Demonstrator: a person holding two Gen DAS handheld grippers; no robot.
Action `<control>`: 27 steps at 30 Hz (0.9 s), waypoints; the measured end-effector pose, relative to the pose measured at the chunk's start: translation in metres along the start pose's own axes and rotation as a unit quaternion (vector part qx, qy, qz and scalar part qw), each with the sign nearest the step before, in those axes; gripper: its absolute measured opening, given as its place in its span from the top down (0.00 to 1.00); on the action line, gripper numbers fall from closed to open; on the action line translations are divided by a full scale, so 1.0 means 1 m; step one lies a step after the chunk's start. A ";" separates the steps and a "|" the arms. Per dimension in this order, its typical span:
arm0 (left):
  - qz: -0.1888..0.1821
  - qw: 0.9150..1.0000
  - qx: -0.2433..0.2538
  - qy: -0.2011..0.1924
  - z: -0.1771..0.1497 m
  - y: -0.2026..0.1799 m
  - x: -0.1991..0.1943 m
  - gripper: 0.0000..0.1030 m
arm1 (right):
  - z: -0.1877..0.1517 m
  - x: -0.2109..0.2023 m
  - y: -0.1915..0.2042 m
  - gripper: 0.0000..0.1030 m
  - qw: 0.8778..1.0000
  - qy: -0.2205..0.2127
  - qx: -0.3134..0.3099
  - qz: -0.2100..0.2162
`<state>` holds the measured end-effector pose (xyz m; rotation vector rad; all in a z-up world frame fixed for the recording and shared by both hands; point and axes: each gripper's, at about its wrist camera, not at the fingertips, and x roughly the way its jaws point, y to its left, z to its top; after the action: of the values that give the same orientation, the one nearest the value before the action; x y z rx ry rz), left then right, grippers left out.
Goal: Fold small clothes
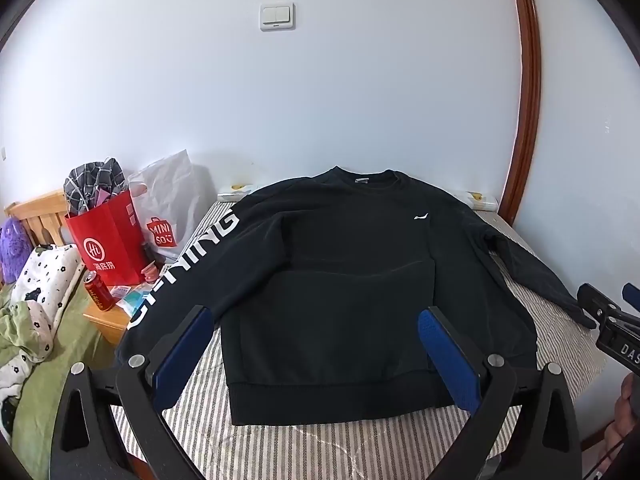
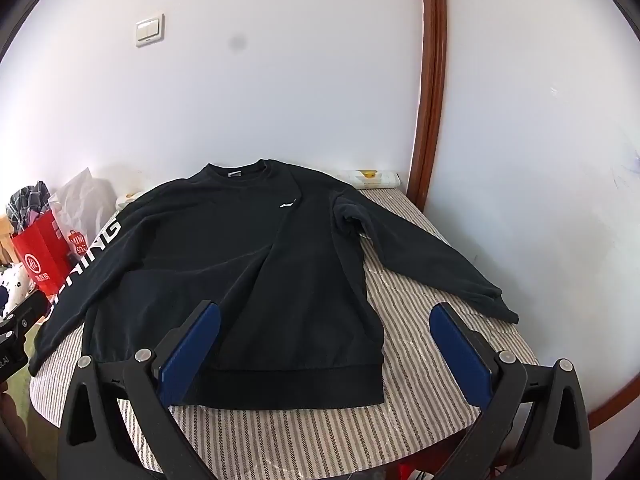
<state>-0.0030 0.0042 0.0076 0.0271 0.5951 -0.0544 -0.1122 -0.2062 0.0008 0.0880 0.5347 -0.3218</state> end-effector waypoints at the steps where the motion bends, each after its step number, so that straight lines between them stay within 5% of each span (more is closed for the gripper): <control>1: 0.000 1.000 0.000 -0.001 0.000 0.000 -0.001 0.00 | 0.000 0.000 0.000 0.00 1.000 -0.001 -0.002 -0.003; 27: 0.003 1.000 -0.013 -0.006 0.001 0.006 -0.005 0.00 | -0.002 -0.002 0.008 0.00 1.000 -0.003 -0.010 0.003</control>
<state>-0.0058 0.0104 0.0112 0.0039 0.5839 -0.0420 -0.1121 -0.1977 0.0000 0.0699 0.5323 -0.3113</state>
